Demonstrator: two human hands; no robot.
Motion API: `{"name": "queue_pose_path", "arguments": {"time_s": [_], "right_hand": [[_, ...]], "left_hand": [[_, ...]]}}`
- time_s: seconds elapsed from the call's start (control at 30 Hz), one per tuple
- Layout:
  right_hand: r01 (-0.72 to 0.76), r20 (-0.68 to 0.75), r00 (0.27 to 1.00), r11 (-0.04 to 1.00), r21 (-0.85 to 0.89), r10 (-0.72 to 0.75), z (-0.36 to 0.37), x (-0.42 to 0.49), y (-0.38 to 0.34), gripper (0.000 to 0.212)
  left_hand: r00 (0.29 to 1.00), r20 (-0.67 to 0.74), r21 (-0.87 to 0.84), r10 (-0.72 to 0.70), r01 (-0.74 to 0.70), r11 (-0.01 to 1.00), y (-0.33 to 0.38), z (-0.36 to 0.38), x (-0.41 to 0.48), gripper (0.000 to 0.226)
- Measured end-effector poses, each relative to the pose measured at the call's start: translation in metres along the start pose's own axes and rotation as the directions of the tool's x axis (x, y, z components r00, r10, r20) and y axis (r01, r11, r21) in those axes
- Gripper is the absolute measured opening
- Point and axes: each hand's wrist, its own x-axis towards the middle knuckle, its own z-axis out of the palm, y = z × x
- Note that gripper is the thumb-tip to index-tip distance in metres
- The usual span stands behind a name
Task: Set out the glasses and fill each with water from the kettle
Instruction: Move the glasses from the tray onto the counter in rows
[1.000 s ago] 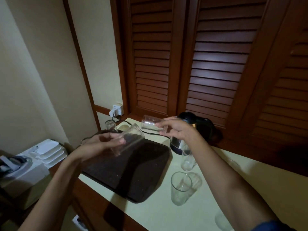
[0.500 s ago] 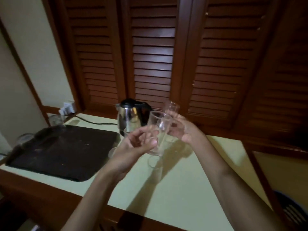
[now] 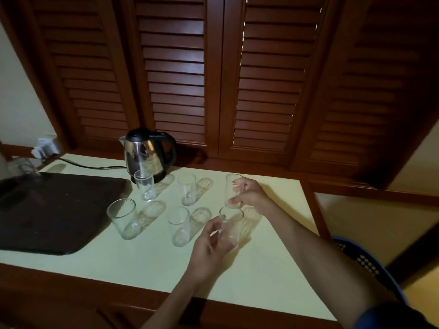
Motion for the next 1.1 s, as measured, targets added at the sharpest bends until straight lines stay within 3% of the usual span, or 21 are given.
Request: {"name": "queue_pose_path", "arguments": {"time_s": [0.13, 0.37, 0.47, 0.53, 0.63, 0.73, 0.87, 1.1], "right_hand": [[0.007, -0.058, 0.998, 0.997, -0.081, -0.011, 0.009, 0.011, 0.011, 0.068], [0.018, -0.091, 0.995, 0.987, -0.162, -0.033, 0.012, 0.013, 0.015, 0.07], [-0.019, -0.071, 0.997, 0.95, -0.311, -0.004, 0.004, 0.0, 0.004, 0.085], [-0.011, -0.187, 0.98, 0.914, -0.405, -0.071, -0.004, -0.011, -0.01, 0.08], [0.105, -0.304, 0.901, 0.836, -0.539, -0.309, 0.0, -0.027, -0.041, 0.068], [0.303, -0.199, 0.847, 0.754, -0.582, -0.494, 0.036, -0.034, -0.084, 0.051], [0.53, 0.002, 0.797, 0.699, -0.481, -0.604, 0.112, -0.038, -0.148, 0.035], [0.655, 0.337, 0.755, 0.646, -0.392, -0.562, 0.283, -0.028, -0.235, 0.033]], "left_hand": [[0.999, 0.033, -0.017, 0.018, -0.017, 1.0, -0.011, 0.004, 0.001, 0.043], [0.999, 0.002, 0.026, 0.053, -0.053, 0.998, -0.016, 0.007, 0.011, 0.05], [0.996, 0.089, 0.249, -0.002, -0.02, 0.968, -0.001, -0.003, 0.01, 0.073], [0.991, 0.124, 0.449, -0.052, -0.01, 0.894, 0.014, -0.015, 0.009, 0.091], [0.991, 0.098, 0.526, -0.095, 0.029, 0.85, 0.049, -0.049, 0.004, 0.07], [0.999, -0.017, 0.558, 0.034, -0.018, 0.83, 0.095, -0.101, 0.0, 0.058], [0.951, -0.24, 0.635, 0.196, 0.002, 0.772, 0.136, -0.187, 0.001, 0.046], [0.818, -0.528, 0.753, 0.229, 0.327, 0.57, 0.118, -0.351, -0.008, 0.036]]}}
